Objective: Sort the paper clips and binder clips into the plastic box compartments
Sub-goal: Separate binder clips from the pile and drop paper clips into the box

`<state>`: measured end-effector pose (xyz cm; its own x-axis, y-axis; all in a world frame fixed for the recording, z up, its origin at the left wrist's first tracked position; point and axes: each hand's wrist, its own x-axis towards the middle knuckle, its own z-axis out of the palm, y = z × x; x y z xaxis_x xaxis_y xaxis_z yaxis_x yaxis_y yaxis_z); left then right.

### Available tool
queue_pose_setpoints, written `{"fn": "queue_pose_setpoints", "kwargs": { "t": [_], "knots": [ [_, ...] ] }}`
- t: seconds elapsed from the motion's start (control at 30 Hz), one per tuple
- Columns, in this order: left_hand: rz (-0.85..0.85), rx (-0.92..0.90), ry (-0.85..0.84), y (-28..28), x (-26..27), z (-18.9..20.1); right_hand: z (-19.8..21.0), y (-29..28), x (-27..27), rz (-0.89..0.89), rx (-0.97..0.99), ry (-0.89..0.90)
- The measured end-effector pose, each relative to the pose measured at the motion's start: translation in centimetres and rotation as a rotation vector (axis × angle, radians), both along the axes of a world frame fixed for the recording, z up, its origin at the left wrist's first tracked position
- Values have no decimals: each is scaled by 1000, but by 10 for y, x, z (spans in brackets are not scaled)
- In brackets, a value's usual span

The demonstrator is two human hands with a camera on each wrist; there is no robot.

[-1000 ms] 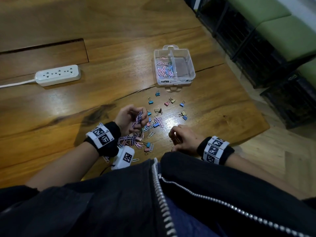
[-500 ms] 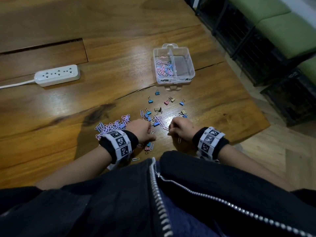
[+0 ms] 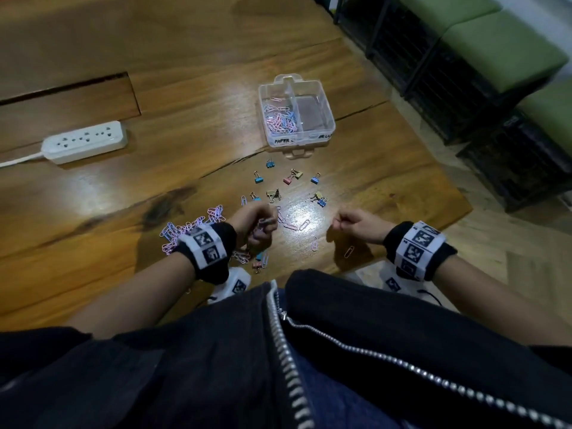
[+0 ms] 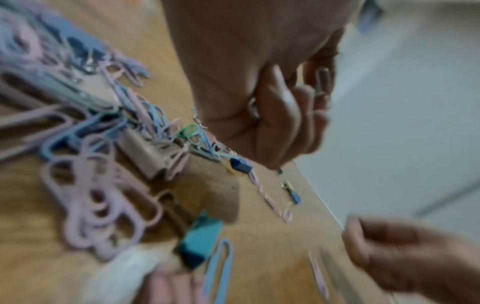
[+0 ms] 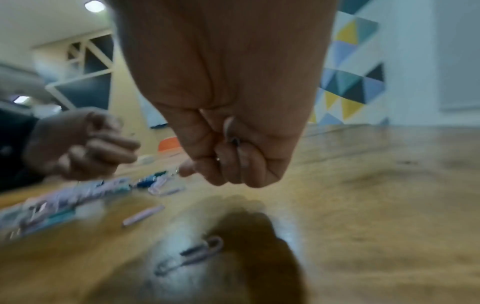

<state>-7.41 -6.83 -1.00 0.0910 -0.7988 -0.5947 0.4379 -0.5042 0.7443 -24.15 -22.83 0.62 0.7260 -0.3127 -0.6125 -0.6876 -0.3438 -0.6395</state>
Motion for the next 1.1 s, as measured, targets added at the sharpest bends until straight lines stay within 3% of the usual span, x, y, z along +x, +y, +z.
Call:
{"fn": "queue_pose_setpoints", "kwargs": {
  "t": [0.03, 0.07, 0.23, 0.33, 0.5, 0.63, 0.77, 0.83, 0.93, 1.03, 1.1],
  "knots": [
    [59, -37, 150, 0, 4, 1, 1, 2, -3, 69, -59, 33],
    [91, -48, 192, -2, 7, 3, 3, 4, -7, 133, -114, 61],
    [105, 58, 33, -13, 17, 13, -4, 3, -20, 323, -329, 120],
    [-52, 154, -317, -19, 14, 9, -14, 1, -20, 310, -328, 128],
    [-416, 98, -1031, -32, -2, -1, -18, 3, -17, 284, -320, 117],
    [-652, 126, -1426, -41, -11, -4, -19, 10, -9, -10, -176, -67],
    [-795, 101, -1576, -41, -16, -5, -15, 13, -4, -482, 315, -256],
    [-773, 115, -1490, -39, -12, -5, -14, 15, -1, -589, 497, -265],
    [-399, 123, -971, -36, 1, 0, -17, 16, 4, -598, 551, -217],
    [64, 29, -160, -28, 13, 13, -18, 22, 8, -408, 317, -147],
    [143, -55, 107, -21, 17, 20, -21, 27, 8, -150, 49, -116]
  ]
}}
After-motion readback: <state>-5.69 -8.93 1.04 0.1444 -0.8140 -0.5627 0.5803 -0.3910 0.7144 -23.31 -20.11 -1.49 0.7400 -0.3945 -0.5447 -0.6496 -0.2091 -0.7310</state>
